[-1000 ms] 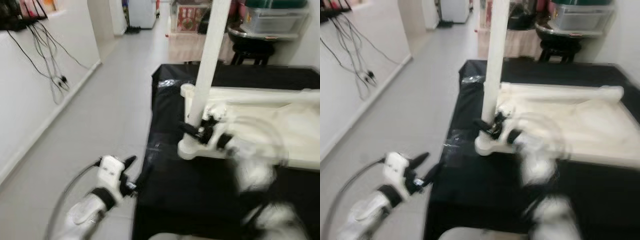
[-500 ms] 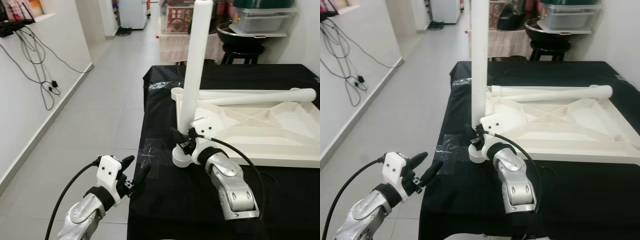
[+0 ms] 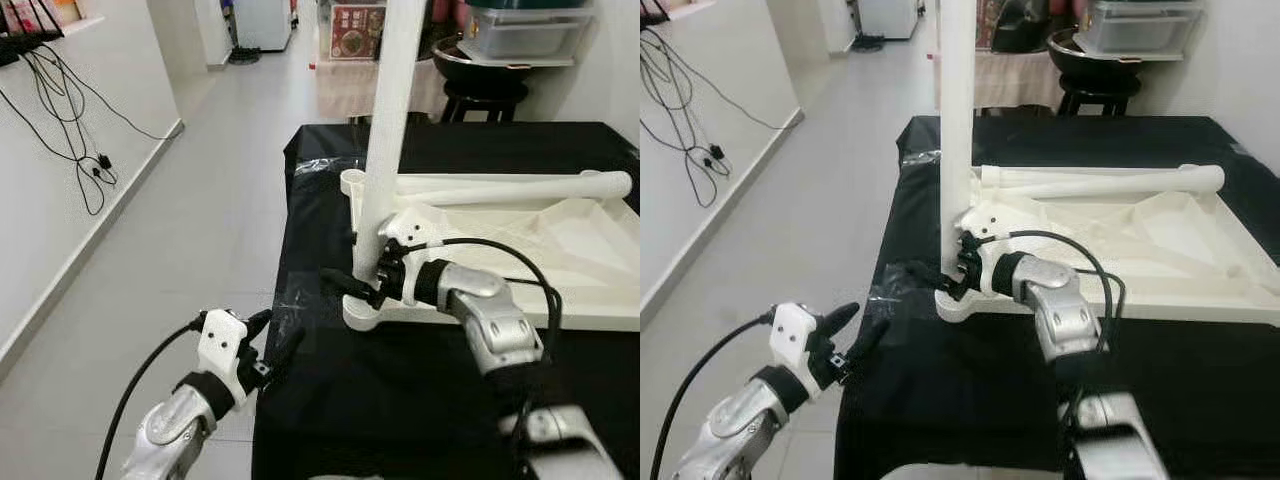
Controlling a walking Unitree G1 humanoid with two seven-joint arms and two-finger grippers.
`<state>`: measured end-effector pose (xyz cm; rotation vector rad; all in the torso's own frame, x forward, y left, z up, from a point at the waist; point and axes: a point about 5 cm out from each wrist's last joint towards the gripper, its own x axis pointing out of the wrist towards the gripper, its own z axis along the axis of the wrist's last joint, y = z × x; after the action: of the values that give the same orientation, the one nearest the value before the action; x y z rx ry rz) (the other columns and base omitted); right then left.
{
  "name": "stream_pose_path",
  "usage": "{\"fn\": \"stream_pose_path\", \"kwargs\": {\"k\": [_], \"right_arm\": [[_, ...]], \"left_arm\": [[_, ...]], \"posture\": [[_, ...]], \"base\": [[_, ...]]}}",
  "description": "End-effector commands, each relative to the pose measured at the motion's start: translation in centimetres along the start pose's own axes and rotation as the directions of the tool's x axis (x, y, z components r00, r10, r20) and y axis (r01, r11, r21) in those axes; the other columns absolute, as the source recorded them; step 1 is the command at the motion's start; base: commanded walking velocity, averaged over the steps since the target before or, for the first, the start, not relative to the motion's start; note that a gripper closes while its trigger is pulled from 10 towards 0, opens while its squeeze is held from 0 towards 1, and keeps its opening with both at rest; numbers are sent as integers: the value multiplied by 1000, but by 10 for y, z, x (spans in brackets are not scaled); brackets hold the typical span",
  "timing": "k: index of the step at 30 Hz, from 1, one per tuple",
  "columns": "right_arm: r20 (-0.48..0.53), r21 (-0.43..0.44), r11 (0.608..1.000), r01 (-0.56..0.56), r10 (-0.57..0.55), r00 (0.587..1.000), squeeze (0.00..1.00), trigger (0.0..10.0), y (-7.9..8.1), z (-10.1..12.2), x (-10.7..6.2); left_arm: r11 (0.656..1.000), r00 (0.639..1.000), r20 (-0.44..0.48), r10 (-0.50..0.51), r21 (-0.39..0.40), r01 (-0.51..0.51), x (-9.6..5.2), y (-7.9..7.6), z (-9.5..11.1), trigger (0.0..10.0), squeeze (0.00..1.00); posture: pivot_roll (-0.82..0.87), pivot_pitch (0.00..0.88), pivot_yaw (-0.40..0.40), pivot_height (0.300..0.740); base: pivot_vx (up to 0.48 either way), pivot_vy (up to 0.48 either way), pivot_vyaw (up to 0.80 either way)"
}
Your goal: Building children table
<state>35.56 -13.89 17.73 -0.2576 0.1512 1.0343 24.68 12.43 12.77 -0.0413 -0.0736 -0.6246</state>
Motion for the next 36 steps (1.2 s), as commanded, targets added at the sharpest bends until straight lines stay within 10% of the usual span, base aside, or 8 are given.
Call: {"fn": "stream_pose_path", "kwargs": {"k": [1, 5, 6, 20, 28, 31, 32, 36], "right_arm": [[-59, 12, 999, -53, 53, 997, 0, 10000, 1, -7, 11], [-90, 41, 998, 39, -35, 995, 0, 9569, -14, -6, 18], [-82, 55, 998, 39, -34, 996, 0, 0, -15, -4, 18], [-48, 72, 997, -34, 37, 998, 0, 0, -30, -2, -2], [-94, 11, 989, 149, -148, 985, 0, 0, -33, -22, -16], [-53, 112, 832, 543, -541, 839, 0, 0, -16, -42, -11], [-75, 74, 799, 597, -593, 802, 0, 0, 17, -52, -6], [-56, 28, 801, 598, -596, 801, 0, 0, 43, -45, -3]], "left_arm": [[1000, 1000, -5, 1, 8, -1, -2, -2, 0, 10000, 0], [1000, 1000, -3, 1, 6, -1, -2, -5, 0, 10000, 0], [1000, 1000, -2, 1, 5, -1, -2, -5, 0, 10000, 0], [1000, 1000, 4, -1, -3, 1, -2, -6, 1, 10000, 0], [1000, 1000, 4, 1, -4, -1, -4, -3, 2, 10000, 0], [1000, 1000, 4, 5, 0, -5, -7, 0, 3, 10000, 0], [1000, 1000, 1, 6, 4, -6, -7, 2, 3, 10000, 0], [1000, 1000, -9, -1, 4, 1, -8, 6, 2, 10000, 0]], "posture": [[-51, 89, -2, 740], [-41, 94, -13, 740], [-36, 97, -19, 740], [-57, 108, -14, 740], [-83, 119, -14, 740], [-86, 122, -7, 740], [-90, 137, 25, 740], [-131, 124, 54, 740]], "base": [[0, 0, 0], [0, 0, 0], [0, 0, 0], [0, 0, 0], [0, 0, 0], [0, 0, 0], [0, 0, 0], [0, 0, 0]]}}
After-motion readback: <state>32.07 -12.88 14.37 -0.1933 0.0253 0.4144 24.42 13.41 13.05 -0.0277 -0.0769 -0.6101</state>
